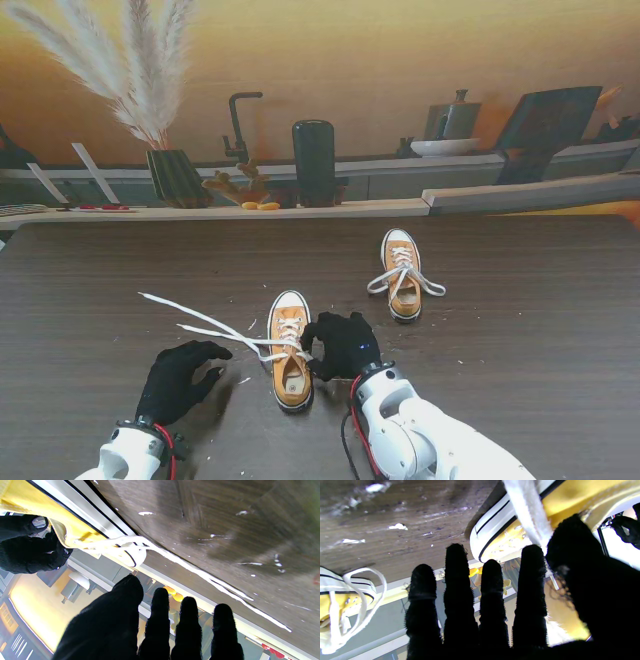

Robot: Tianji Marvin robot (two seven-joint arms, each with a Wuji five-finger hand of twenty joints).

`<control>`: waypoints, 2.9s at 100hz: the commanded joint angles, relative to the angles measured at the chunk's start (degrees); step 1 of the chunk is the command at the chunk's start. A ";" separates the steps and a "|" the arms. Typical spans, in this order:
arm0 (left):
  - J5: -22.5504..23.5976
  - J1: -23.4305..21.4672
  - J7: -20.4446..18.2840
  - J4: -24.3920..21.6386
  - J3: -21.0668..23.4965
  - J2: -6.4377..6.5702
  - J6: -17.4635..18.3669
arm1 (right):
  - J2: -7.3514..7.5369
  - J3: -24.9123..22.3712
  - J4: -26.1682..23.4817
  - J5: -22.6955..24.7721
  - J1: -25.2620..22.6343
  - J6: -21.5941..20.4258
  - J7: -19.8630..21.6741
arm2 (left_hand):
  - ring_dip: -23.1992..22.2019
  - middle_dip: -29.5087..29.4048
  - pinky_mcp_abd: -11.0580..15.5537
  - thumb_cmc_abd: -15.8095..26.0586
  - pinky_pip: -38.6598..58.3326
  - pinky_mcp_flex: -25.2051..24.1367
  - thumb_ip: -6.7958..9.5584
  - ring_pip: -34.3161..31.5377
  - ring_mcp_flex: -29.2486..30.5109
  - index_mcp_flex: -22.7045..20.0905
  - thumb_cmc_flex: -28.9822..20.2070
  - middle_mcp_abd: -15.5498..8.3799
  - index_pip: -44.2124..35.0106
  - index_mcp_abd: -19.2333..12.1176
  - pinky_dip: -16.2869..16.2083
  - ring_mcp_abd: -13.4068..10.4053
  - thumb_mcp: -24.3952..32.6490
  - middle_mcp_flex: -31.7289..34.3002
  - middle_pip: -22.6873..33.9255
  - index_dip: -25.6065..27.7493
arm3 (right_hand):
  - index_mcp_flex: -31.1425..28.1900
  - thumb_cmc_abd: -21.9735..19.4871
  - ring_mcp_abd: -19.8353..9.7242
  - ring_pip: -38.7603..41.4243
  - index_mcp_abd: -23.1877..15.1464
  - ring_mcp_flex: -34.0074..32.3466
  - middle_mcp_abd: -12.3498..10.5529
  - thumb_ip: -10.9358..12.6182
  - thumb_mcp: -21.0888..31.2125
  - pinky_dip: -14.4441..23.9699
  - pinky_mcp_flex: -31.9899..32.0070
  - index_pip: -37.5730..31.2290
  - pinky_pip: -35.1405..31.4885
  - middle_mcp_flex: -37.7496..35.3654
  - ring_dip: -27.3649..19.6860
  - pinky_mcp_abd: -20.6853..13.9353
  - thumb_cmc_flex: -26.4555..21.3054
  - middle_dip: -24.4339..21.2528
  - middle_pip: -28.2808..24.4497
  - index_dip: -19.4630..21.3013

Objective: Tie the shoelaces into a bow on the shoes

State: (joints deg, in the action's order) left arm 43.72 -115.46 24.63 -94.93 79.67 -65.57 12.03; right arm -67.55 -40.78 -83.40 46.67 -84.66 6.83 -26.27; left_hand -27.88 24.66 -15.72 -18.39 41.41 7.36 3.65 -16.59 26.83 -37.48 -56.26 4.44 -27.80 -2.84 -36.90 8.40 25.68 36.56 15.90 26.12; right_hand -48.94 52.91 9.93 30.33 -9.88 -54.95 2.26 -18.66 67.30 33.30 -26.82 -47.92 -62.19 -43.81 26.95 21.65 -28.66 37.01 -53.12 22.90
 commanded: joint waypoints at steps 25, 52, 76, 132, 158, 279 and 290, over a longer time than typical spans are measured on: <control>-0.02 -0.32 -0.98 -0.57 0.00 0.03 -0.07 | -1.01 1.70 3.66 -2.53 2.35 0.41 0.87 | -1.68 1.18 1.62 1.61 1.10 -0.35 -0.99 -0.60 1.17 -1.54 -2.67 -1.53 -0.32 -2.12 0.73 -0.85 -1.23 0.73 0.60 -0.47 | -2.23 -4.12 0.52 -0.48 -0.69 0.05 0.90 0.27 -0.73 -0.55 0.38 -6.01 0.17 -1.08 -0.63 -0.06 -1.79 -0.93 0.44 -6.18; 0.01 -0.44 -1.13 -0.71 0.13 0.05 -0.14 | -1.99 2.47 5.70 -4.62 3.04 0.47 -0.16 | -1.66 1.17 1.60 1.71 1.09 -0.40 -1.02 -0.57 1.07 -1.51 -2.75 -1.47 -0.28 -2.07 0.75 -0.86 -1.29 0.70 0.58 -0.51 | -7.55 -13.52 0.85 -0.17 0.92 0.92 1.45 2.12 -0.02 0.17 2.16 -11.45 -0.11 -3.33 -0.37 -0.10 -4.30 -0.59 1.05 -5.96; 0.01 -0.51 -1.16 -0.75 0.21 0.06 0.05 | -2.16 -0.34 3.63 -3.46 0.50 -0.95 -4.91 | -1.65 1.15 1.57 1.67 1.05 -0.41 -1.03 -0.53 1.03 -1.54 -2.70 -1.36 -0.23 -2.00 0.76 -0.83 -1.43 0.66 0.53 -0.56 | -6.76 -15.38 0.21 2.38 2.28 0.89 0.24 3.47 -0.17 1.31 2.24 -12.23 -0.99 -6.13 0.14 -0.58 -4.49 0.71 -1.19 5.69; -0.48 -0.59 -1.54 -0.73 0.28 0.06 0.90 | -2.75 -1.72 3.74 -5.18 0.03 -9.47 -7.85 | -1.64 1.16 1.58 1.63 0.89 -0.49 -1.05 -0.50 1.06 -1.56 -2.57 -1.41 -0.17 -1.88 0.84 -0.81 -1.79 0.73 0.54 -0.56 | -5.27 -18.09 0.32 0.13 1.88 -11.04 0.27 1.32 -1.20 0.98 -5.53 -11.71 -2.47 -27.34 -0.02 1.81 -5.05 -9.00 10.01 10.16; -0.51 -0.55 -1.76 -0.75 0.21 0.10 0.91 | -2.54 -1.37 4.22 -4.84 0.69 -9.16 -7.14 | -1.66 1.18 1.56 1.73 0.91 -0.41 -1.05 -0.55 1.17 -1.59 -2.67 -1.39 -0.17 -1.95 0.81 -0.79 -1.96 0.80 0.57 -0.55 | -2.79 -21.02 -0.72 4.56 0.66 -16.12 -0.18 1.71 -4.67 3.61 -9.94 -11.64 -7.39 -30.14 3.06 1.47 -5.10 -6.90 3.66 11.85; -0.22 -0.74 -1.68 -0.98 0.35 0.12 0.74 | 0.92 -1.78 -2.87 1.26 -1.46 -0.38 2.88 | -1.69 1.22 1.55 2.82 0.96 -0.40 -1.17 -0.61 1.23 -1.35 -3.99 -1.44 0.46 -1.30 0.72 -0.73 -2.26 0.93 0.66 -0.81 | -2.38 -9.56 -2.66 18.51 5.73 -6.09 0.59 2.17 4.93 9.45 -5.31 -6.04 -8.08 -9.09 5.99 0.23 -12.84 11.22 -11.34 -12.77; -0.21 -0.88 -1.85 -1.12 0.44 0.14 0.69 | 0.85 -1.54 -2.65 1.00 -1.28 -0.73 2.84 | -1.68 1.22 1.57 2.89 0.95 -0.40 -1.16 -0.60 1.25 -1.52 -4.12 -1.44 0.32 -1.63 0.72 -0.77 -2.26 0.92 0.65 -0.66 | -4.90 -9.17 -3.00 18.32 3.66 -6.52 -0.13 2.16 5.10 9.27 -5.89 -8.86 -8.10 -9.49 5.82 0.11 -12.61 11.53 -11.43 -10.70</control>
State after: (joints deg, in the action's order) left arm 43.33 -115.94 23.70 -95.44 79.99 -65.52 12.79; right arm -66.74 -42.31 -86.35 47.78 -86.03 6.57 -24.13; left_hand -27.88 24.67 -15.72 -17.05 41.43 7.36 3.63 -16.59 26.83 -37.49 -58.12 4.43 -27.80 -2.84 -36.53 8.41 24.46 37.12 16.16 26.12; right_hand -51.86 43.71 7.09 47.58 -4.28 -61.15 2.31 -18.09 70.86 42.19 -32.41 -53.88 -70.37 -53.95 32.67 20.90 -39.01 47.37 -63.13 11.48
